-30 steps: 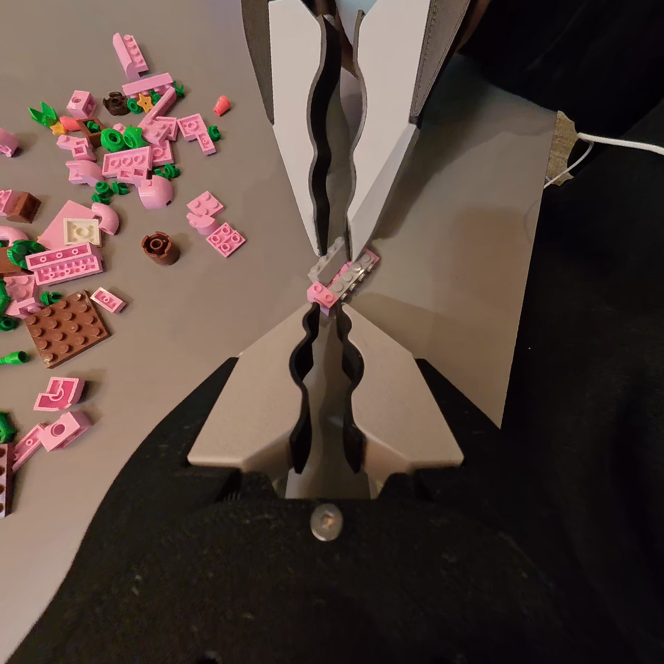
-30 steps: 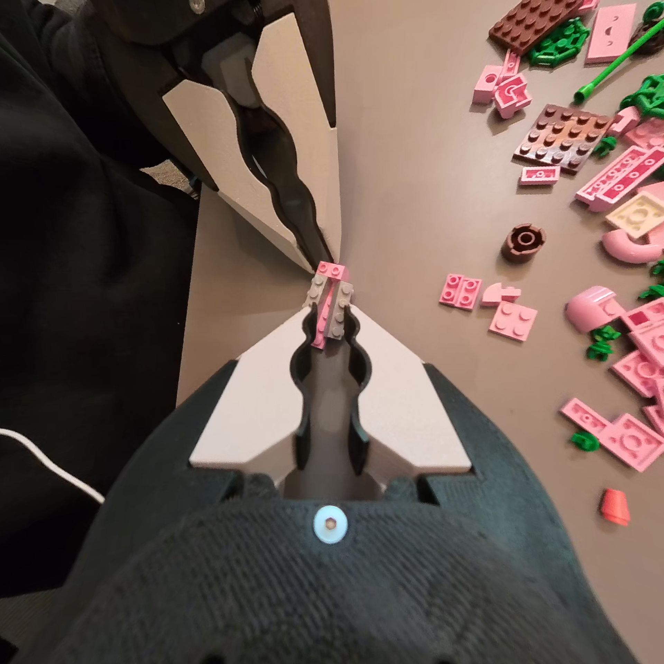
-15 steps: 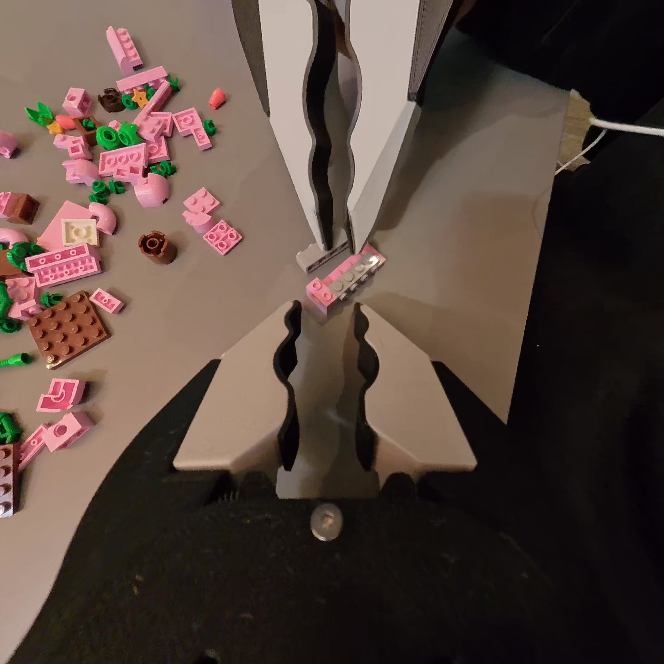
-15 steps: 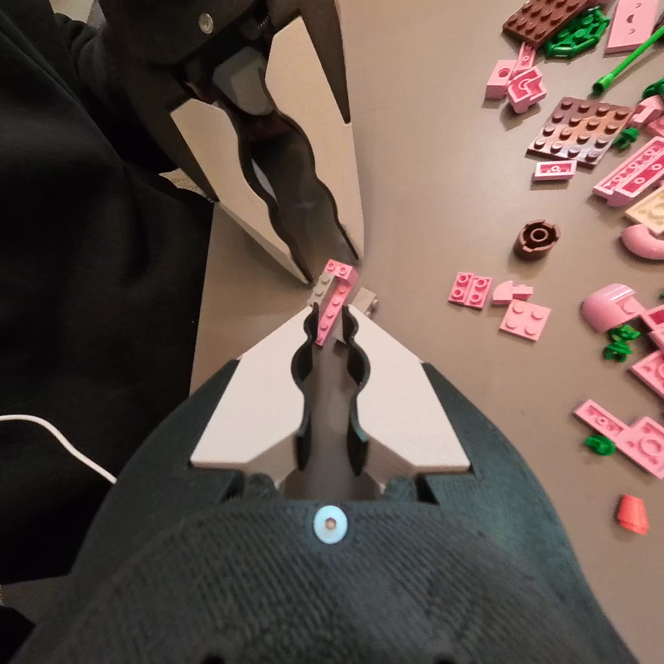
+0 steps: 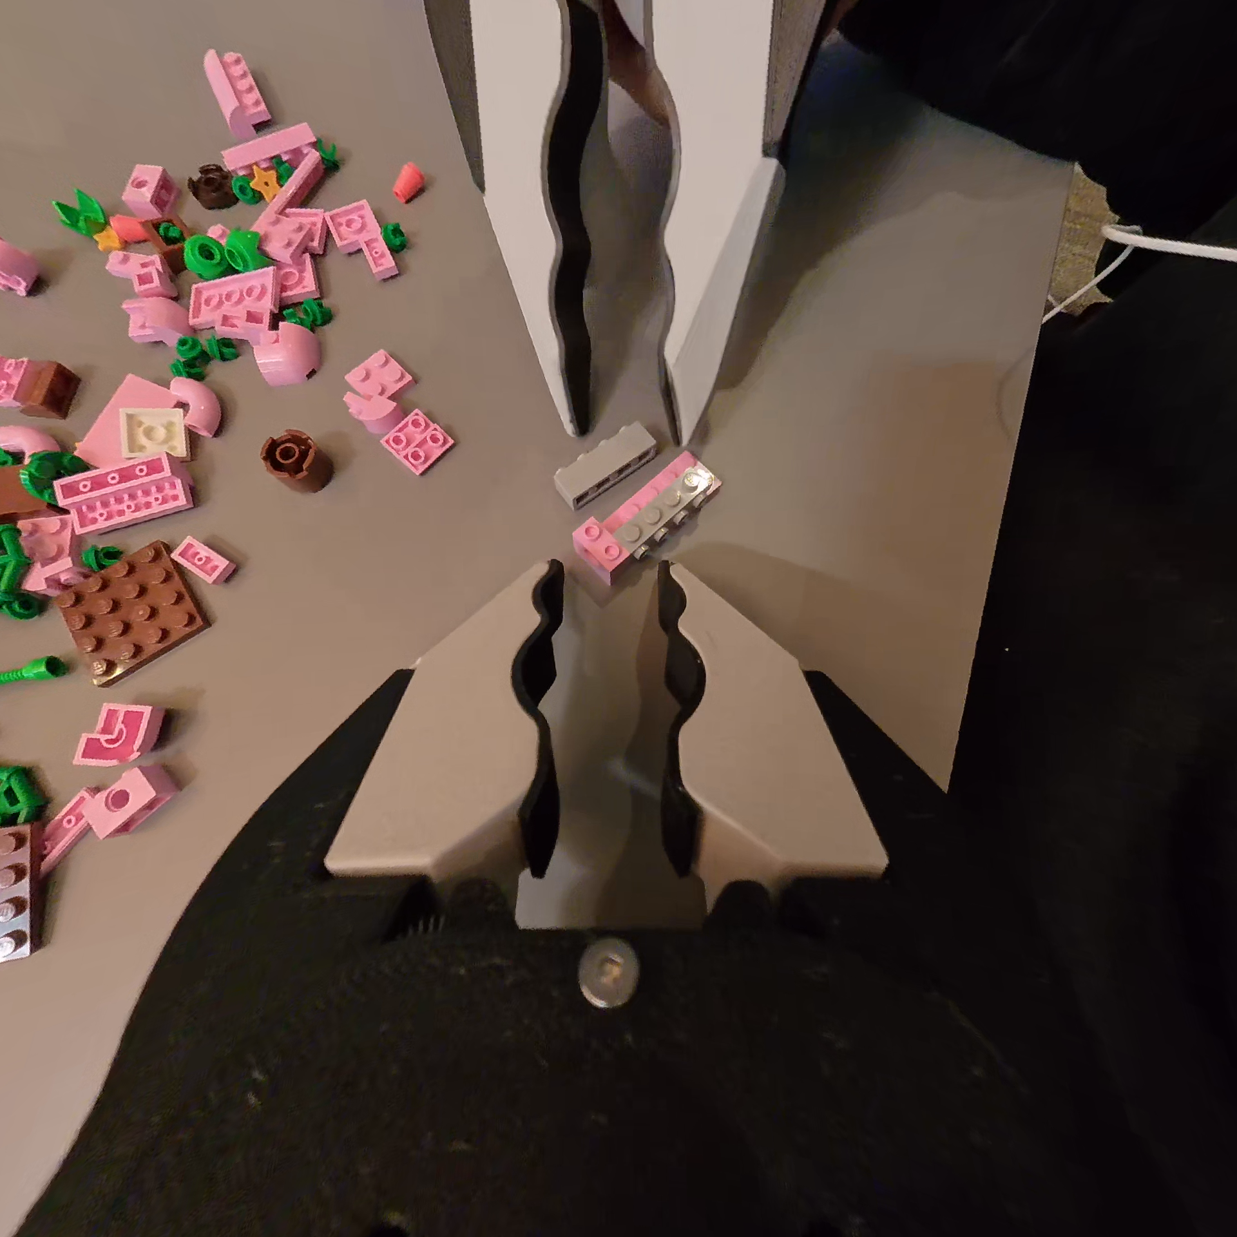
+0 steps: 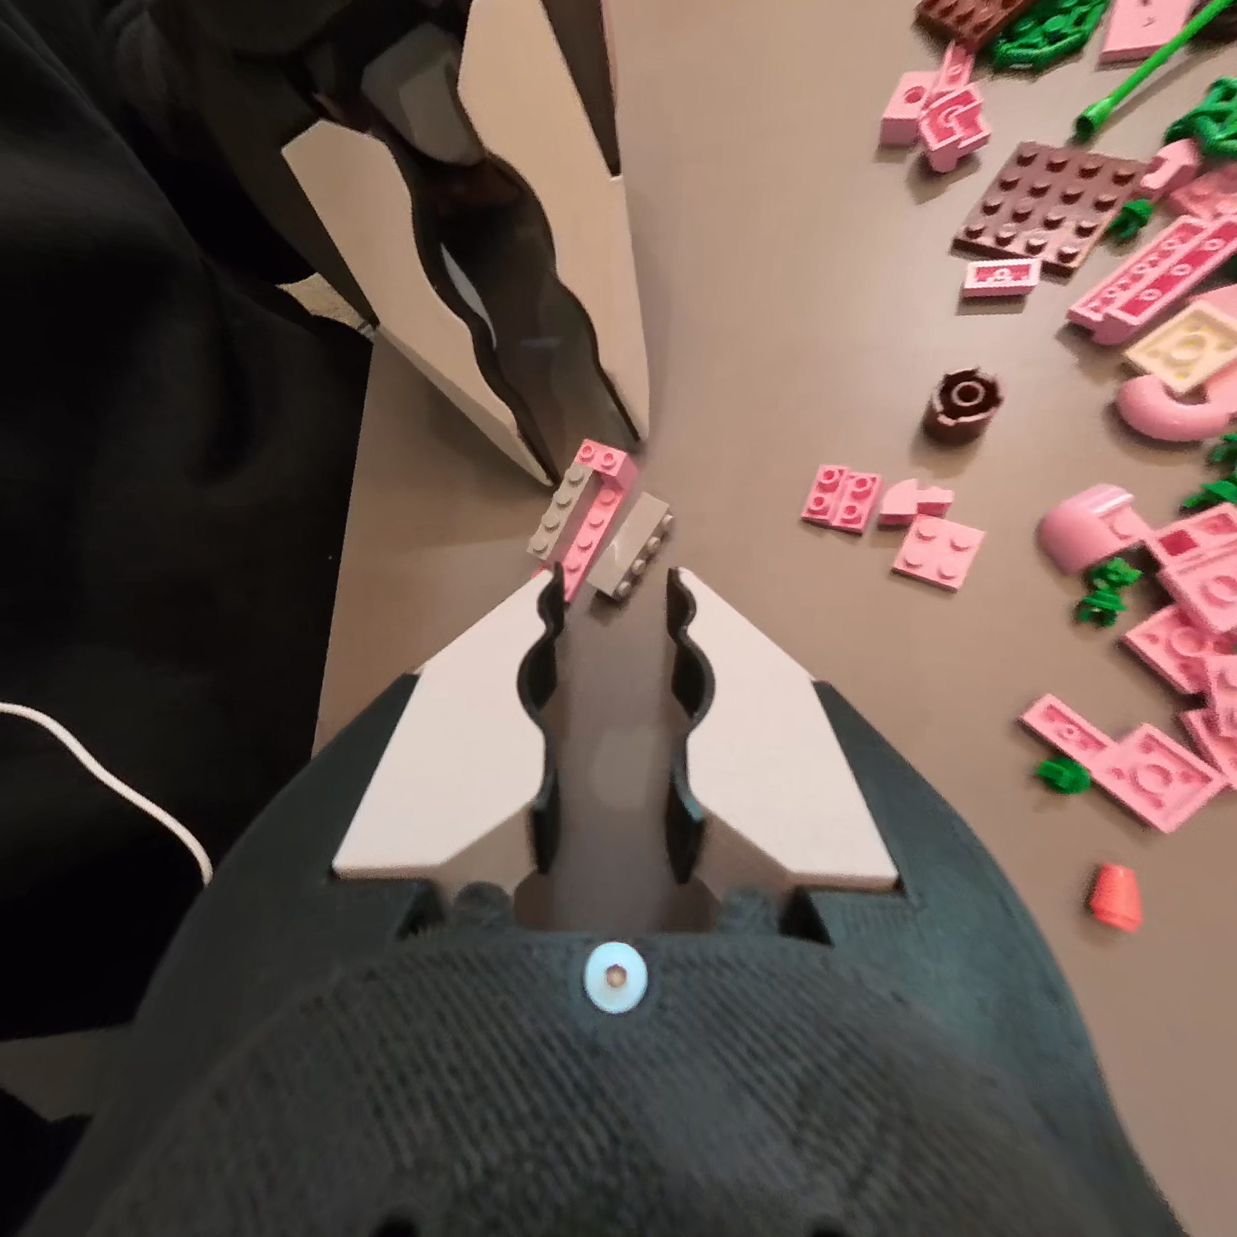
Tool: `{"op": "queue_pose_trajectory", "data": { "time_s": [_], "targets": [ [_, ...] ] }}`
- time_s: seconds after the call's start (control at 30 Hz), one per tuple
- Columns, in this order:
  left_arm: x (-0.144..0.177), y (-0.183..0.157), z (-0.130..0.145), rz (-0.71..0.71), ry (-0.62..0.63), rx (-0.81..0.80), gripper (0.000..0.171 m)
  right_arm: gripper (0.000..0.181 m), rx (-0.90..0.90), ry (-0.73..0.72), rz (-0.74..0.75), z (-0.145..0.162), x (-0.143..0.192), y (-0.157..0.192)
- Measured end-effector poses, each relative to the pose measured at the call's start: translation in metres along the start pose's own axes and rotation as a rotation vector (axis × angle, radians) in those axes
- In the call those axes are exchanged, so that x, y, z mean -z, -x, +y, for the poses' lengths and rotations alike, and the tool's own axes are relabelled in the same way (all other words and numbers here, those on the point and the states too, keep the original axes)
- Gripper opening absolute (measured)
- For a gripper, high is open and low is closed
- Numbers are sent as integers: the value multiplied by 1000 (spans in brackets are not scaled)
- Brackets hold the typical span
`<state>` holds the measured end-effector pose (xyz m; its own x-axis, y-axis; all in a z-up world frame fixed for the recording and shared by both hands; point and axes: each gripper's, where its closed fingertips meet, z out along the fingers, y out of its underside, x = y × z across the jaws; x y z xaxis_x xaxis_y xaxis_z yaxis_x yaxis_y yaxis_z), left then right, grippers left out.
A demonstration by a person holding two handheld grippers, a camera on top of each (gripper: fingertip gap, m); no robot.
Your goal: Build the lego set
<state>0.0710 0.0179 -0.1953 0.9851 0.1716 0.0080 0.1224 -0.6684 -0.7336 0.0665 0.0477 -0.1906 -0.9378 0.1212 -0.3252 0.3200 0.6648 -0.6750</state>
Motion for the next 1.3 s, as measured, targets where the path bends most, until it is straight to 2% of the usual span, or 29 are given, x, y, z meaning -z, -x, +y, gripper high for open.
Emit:
{"op": "queue_pose_trajectory", "data": {
  "time_s": [0.3,0.73,1.07,1.3],
  "targets": [
    [-3,-2,3,-13,25,-27,34,30,39,-33,-87,-3,-4,12],
    [-3,0,3,-30,30,-34,25,29,133,-57,-99,-10,-6,25],
    [-3,2,3,-40,31,-24,22,29,162,-130,-3,-19,9,8],
    [-3,8,3,-57,31,23,19,37,122,-45,-63,-3,-1,10]
  ]
}}
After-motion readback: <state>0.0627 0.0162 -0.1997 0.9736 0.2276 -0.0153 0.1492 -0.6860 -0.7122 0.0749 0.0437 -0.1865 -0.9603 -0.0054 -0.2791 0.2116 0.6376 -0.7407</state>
